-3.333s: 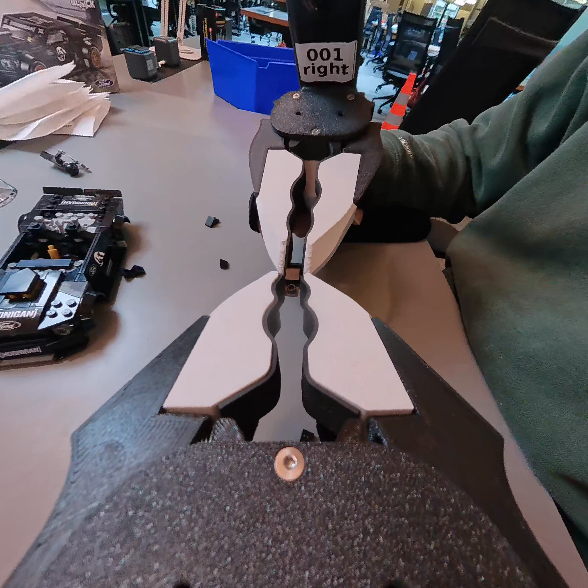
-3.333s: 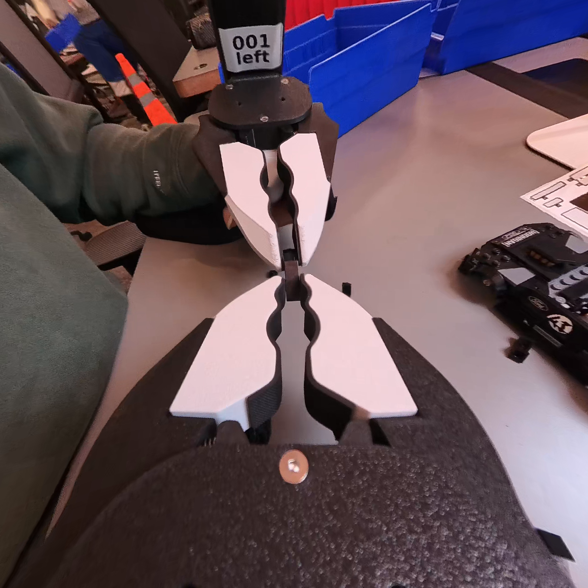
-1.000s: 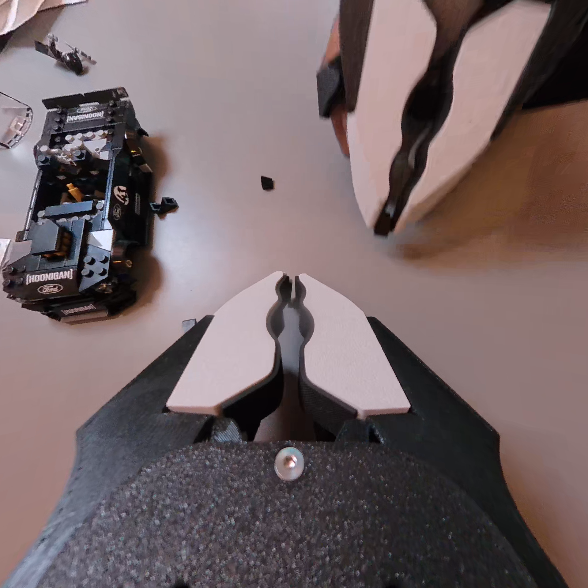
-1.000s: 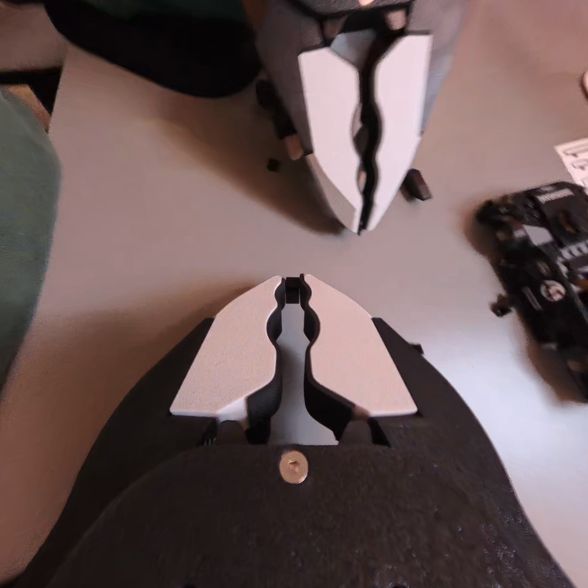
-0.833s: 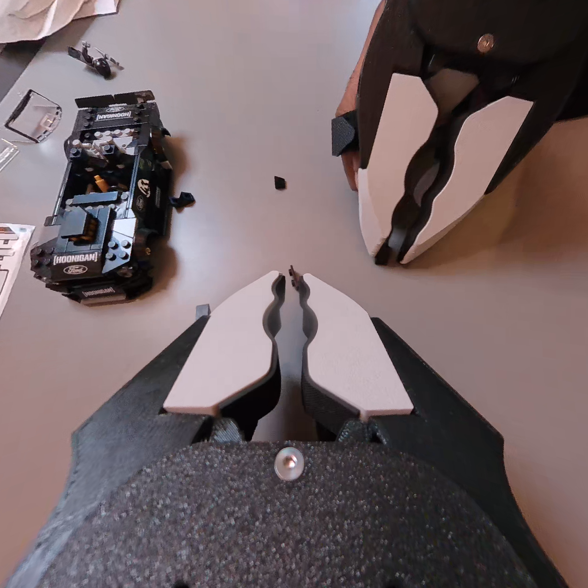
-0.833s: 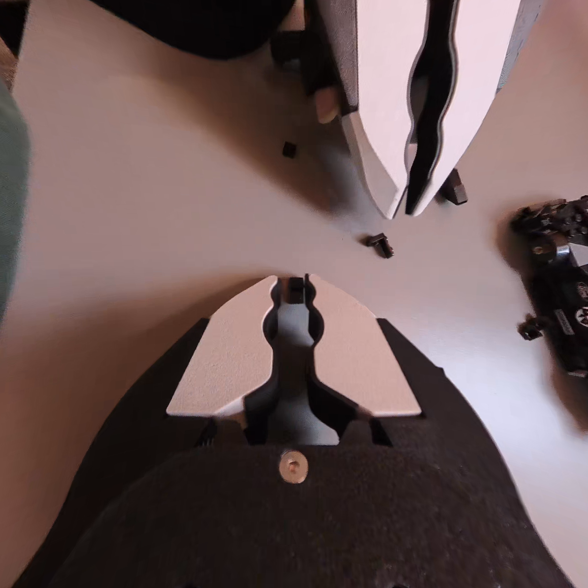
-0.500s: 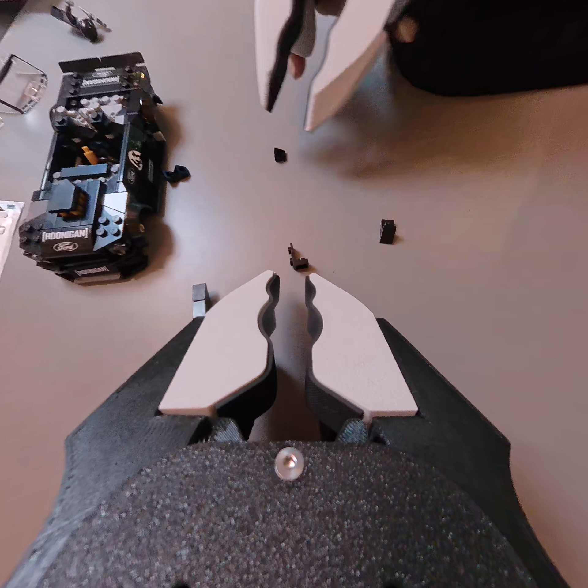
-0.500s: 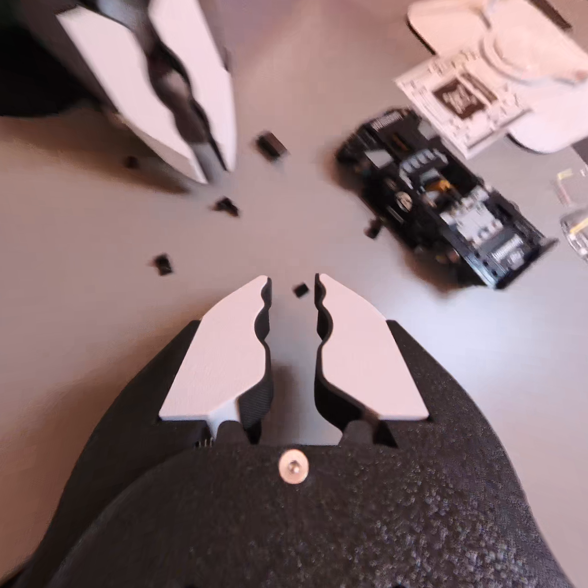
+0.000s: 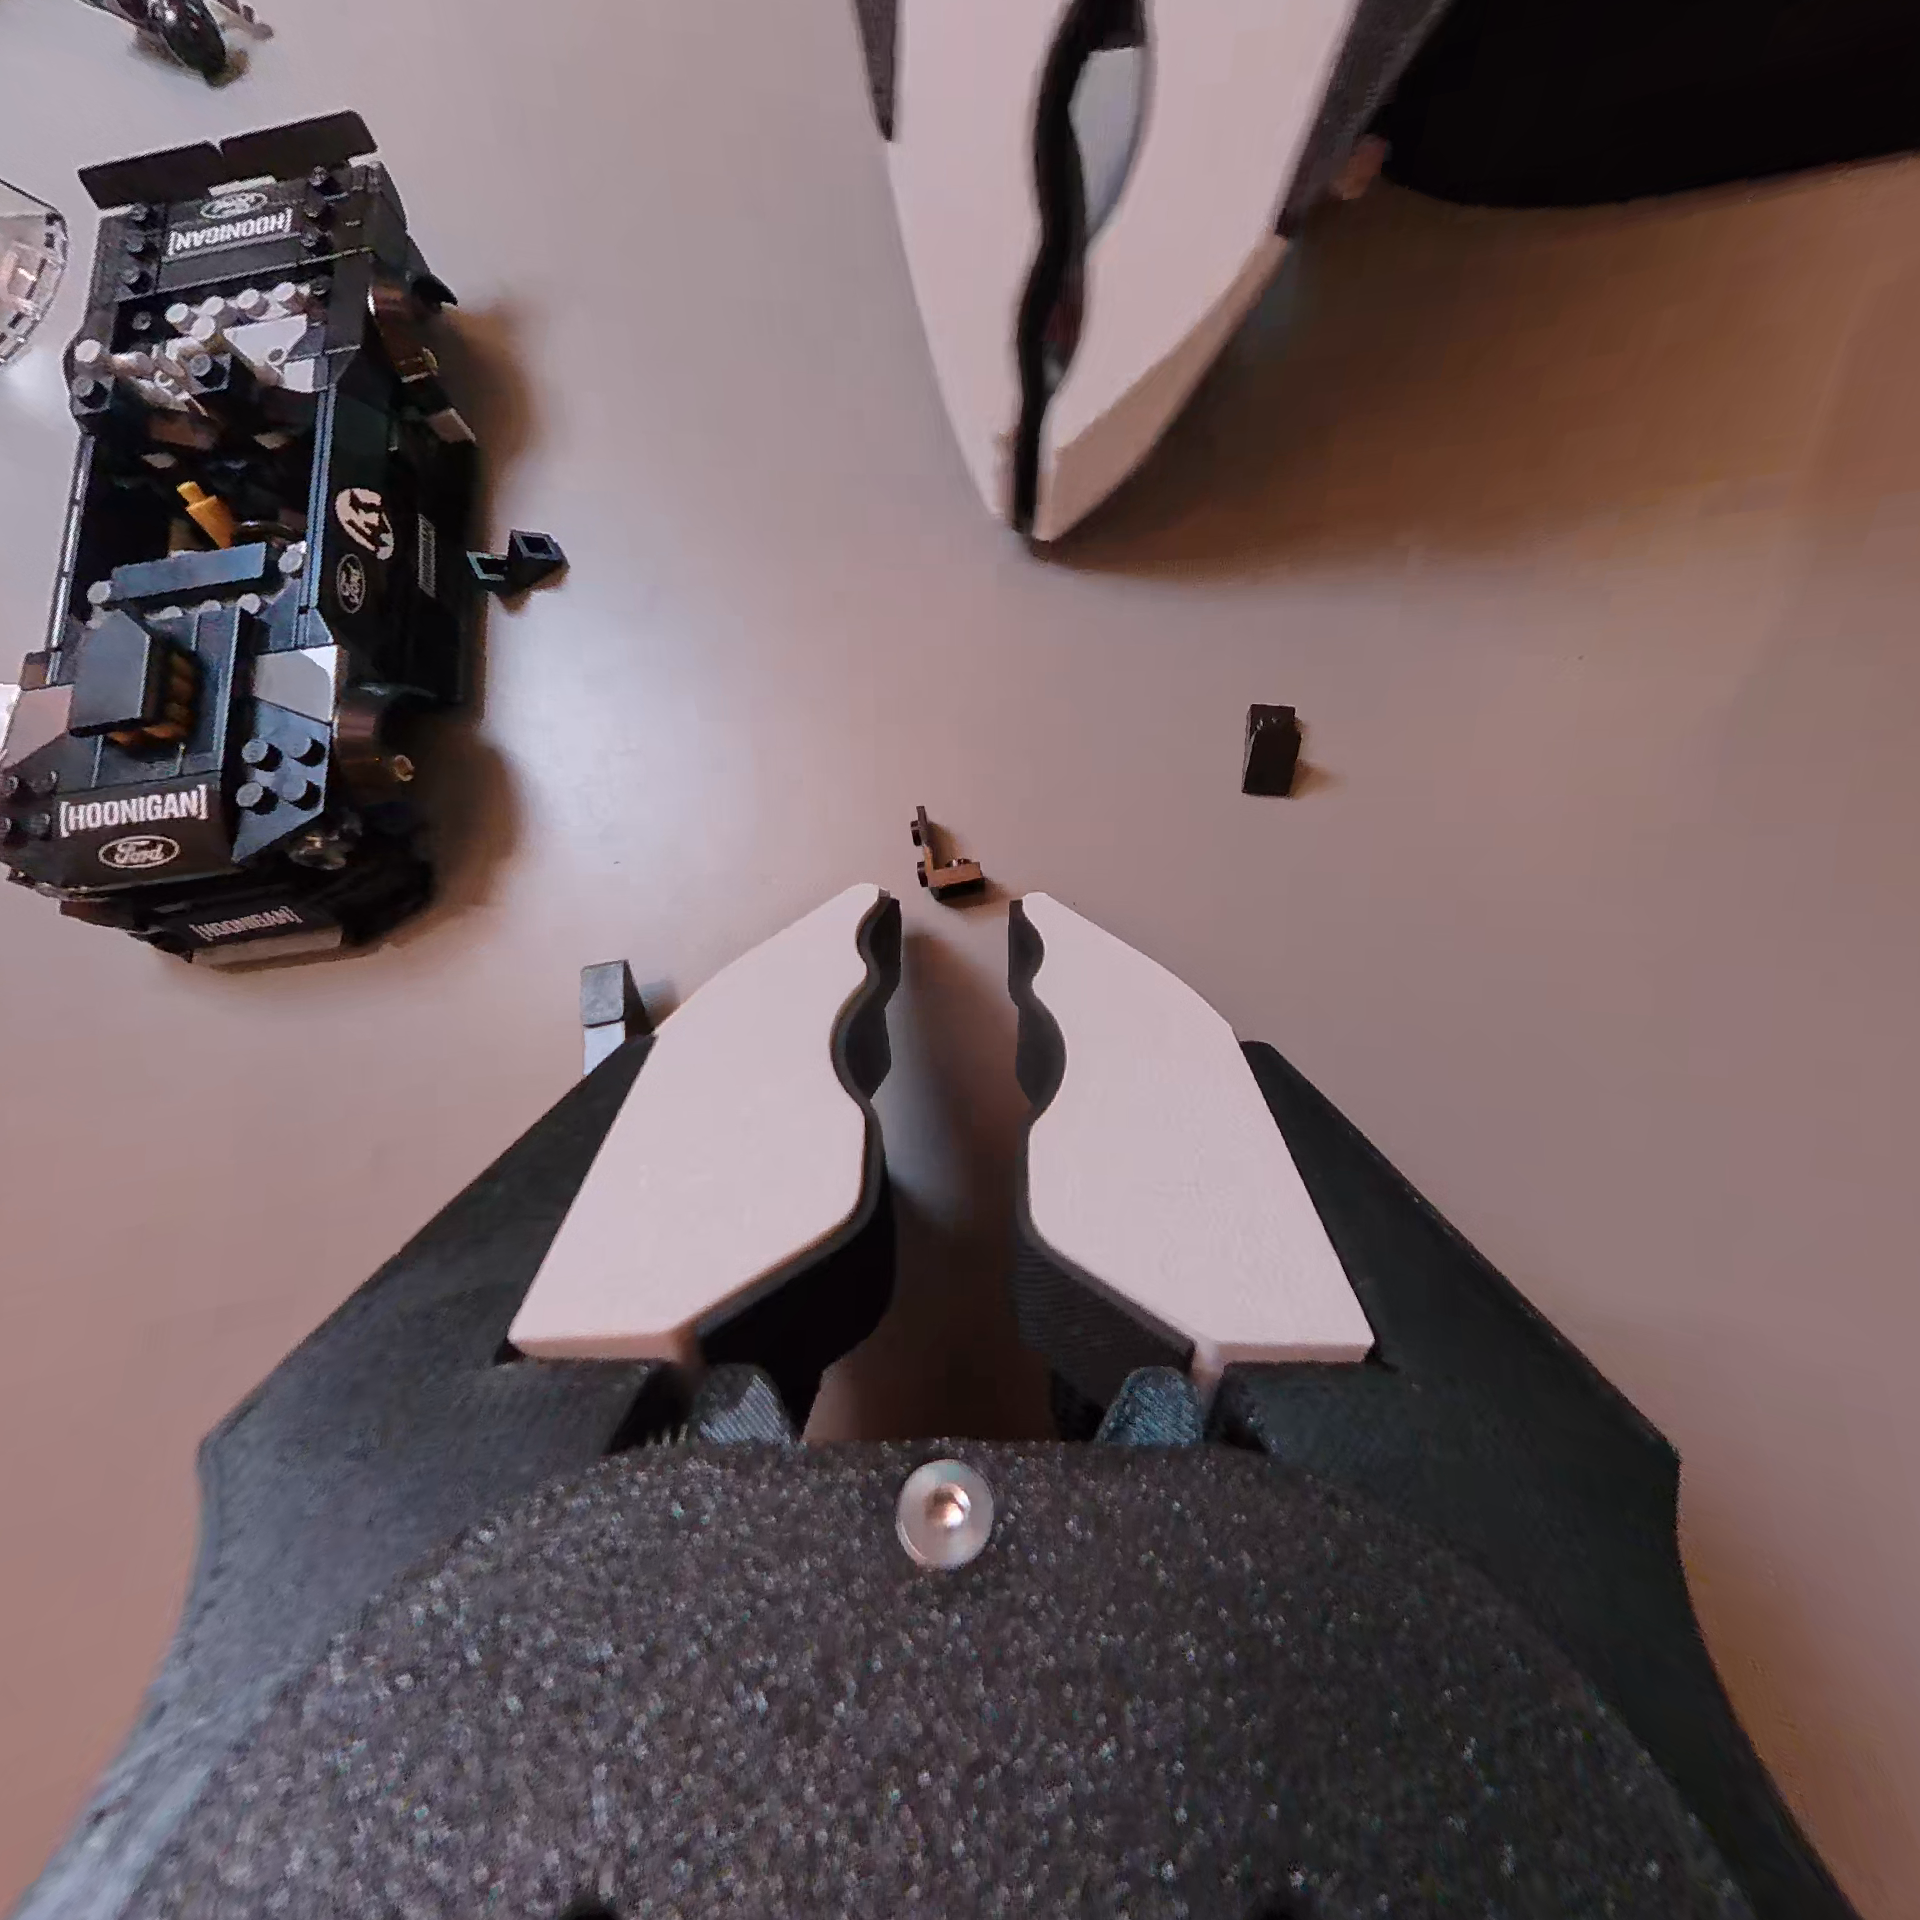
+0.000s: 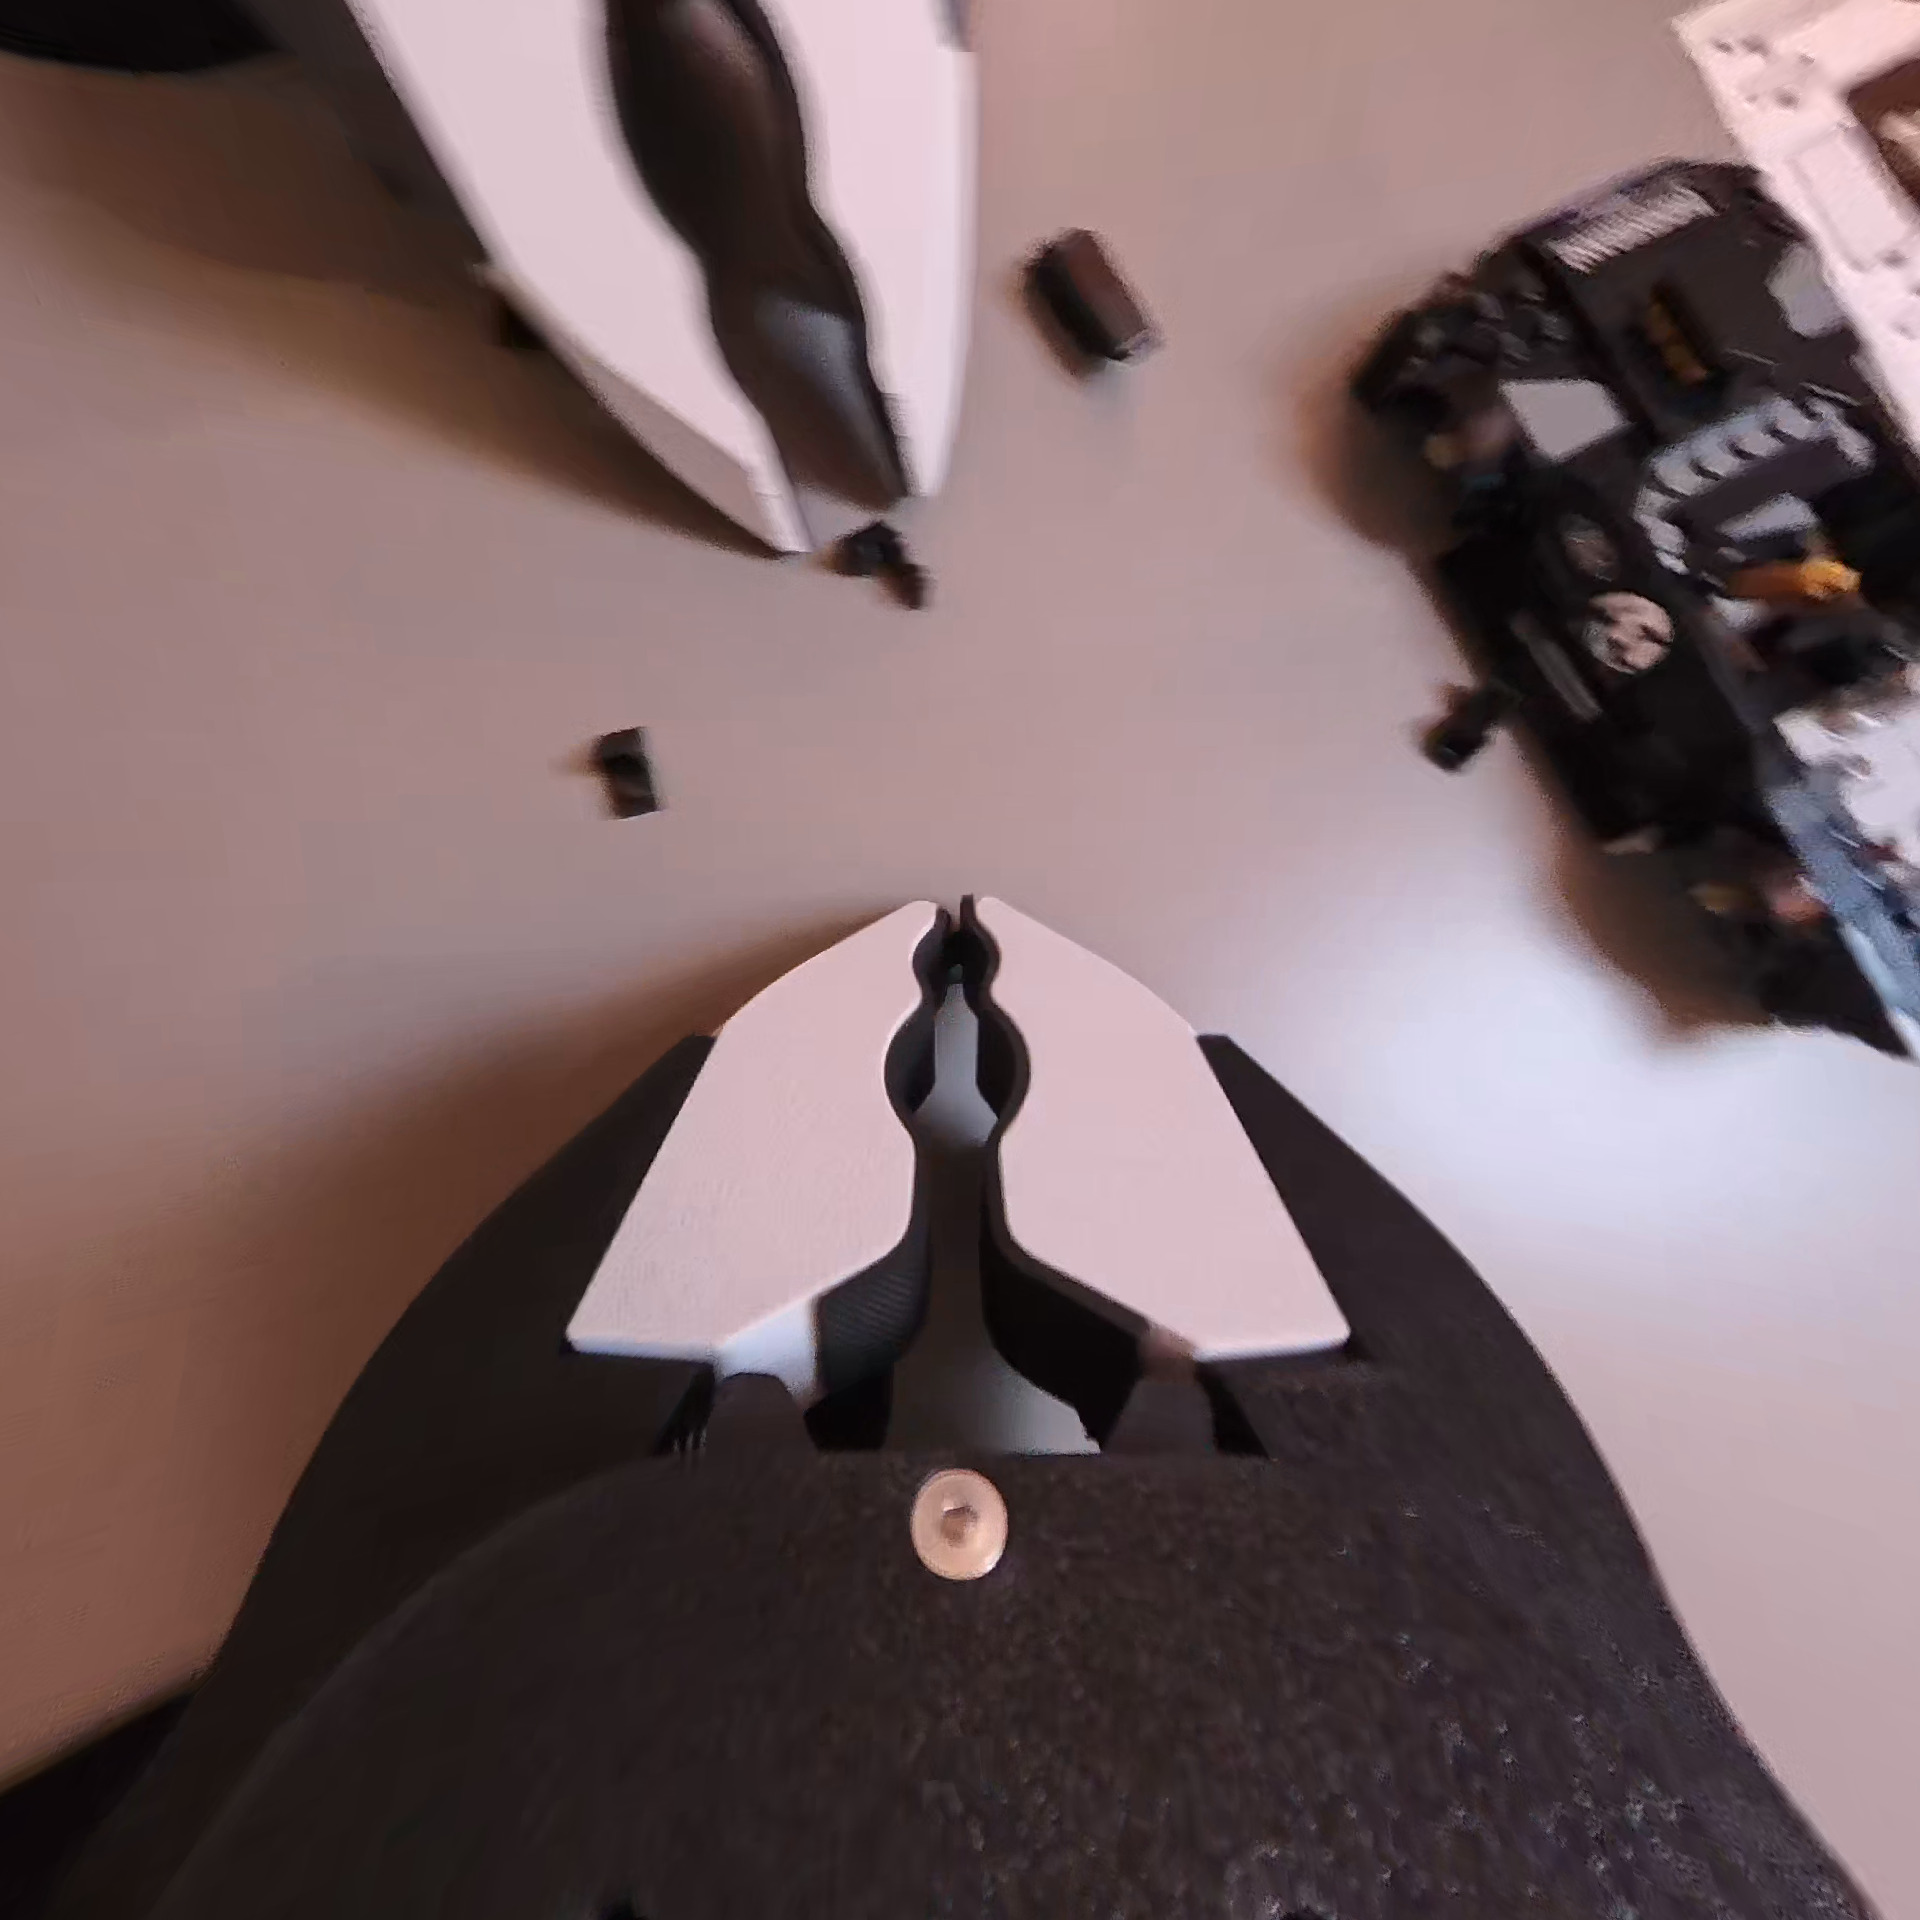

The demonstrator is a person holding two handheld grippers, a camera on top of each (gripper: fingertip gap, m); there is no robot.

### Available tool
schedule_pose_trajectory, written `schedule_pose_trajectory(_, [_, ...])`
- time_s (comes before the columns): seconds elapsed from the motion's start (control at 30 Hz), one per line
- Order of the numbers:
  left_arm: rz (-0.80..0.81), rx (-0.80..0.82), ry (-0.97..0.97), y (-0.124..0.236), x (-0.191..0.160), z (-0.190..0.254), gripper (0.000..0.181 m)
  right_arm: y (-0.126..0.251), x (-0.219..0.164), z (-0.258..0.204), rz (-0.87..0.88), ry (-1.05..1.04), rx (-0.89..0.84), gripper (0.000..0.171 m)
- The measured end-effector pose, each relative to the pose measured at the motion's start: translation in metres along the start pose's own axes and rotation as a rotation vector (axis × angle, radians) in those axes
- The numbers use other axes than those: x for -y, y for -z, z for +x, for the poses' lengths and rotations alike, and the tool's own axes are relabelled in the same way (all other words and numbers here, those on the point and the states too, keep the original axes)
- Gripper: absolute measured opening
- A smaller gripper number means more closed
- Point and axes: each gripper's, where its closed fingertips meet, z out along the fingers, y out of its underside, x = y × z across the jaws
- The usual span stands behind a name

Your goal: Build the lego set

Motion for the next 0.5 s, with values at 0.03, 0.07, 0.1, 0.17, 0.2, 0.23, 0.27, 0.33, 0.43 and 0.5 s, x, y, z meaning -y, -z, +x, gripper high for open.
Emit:
schedule_pose_trajectory(0.03, [-0.001,-0.002,-0.001,0.000,0.000,0.000,0.020,0.000,0.002,-0.012,0.011,0.033,0.042,0.001])
schedule_pose_trajectory(0.07, [-0.002,-0.004,0.000,-0.001,0.001,0.000,0.020,0.000,0.004,-0.024,0.014,0.063,0.077,0.001])
schedule_pose_trajectory(0.1, [-0.002,-0.006,0.001,-0.002,0.002,0.000,0.019,-0.002,0.004,-0.034,0.005,0.090,0.105,0.001])
schedule_pose_trajectory(0.17, [-0.004,-0.011,-0.003,-0.004,0.004,0.001,0.018,-0.004,0.006,-0.043,0.015,0.125,0.116,0.003])
schedule_pose_trajectory(0.2, [-0.006,-0.013,-0.009,-0.005,0.005,0.002,0.017,-0.003,0.010,-0.044,0.038,0.125,0.121,0.005])
schedule_pose_trajectory(0.23, [-0.007,-0.013,-0.014,-0.006,0.006,0.003,0.015,0.000,0.014,-0.040,0.070,0.107,0.116,0.009])
schedule_pose_trajectory(0.27, [-0.009,-0.012,-0.019,-0.006,0.006,0.003,0.013,0.003,0.019,-0.031,0.110,0.077,0.091,0.011])
schedule_pose_trajectory(0.33, [-0.009,-0.007,-0.025,-0.007,0.007,0.003,0.012,0.011,0.028,0.001,0.183,-0.017,-0.008,0.016])
schedule_pose_trajectory(0.43, [-0.009,-0.009,-0.028,-0.008,0.008,0.004,0.012,0.013,0.029,0.056,0.192,-0.200,-0.168,0.017])
schedule_pose_trajectory(0.5, [-0.006,-0.003,-0.032,-0.010,0.010,0.004,0.012,0.005,0.024,0.079,0.154,-0.259,-0.222,0.020])
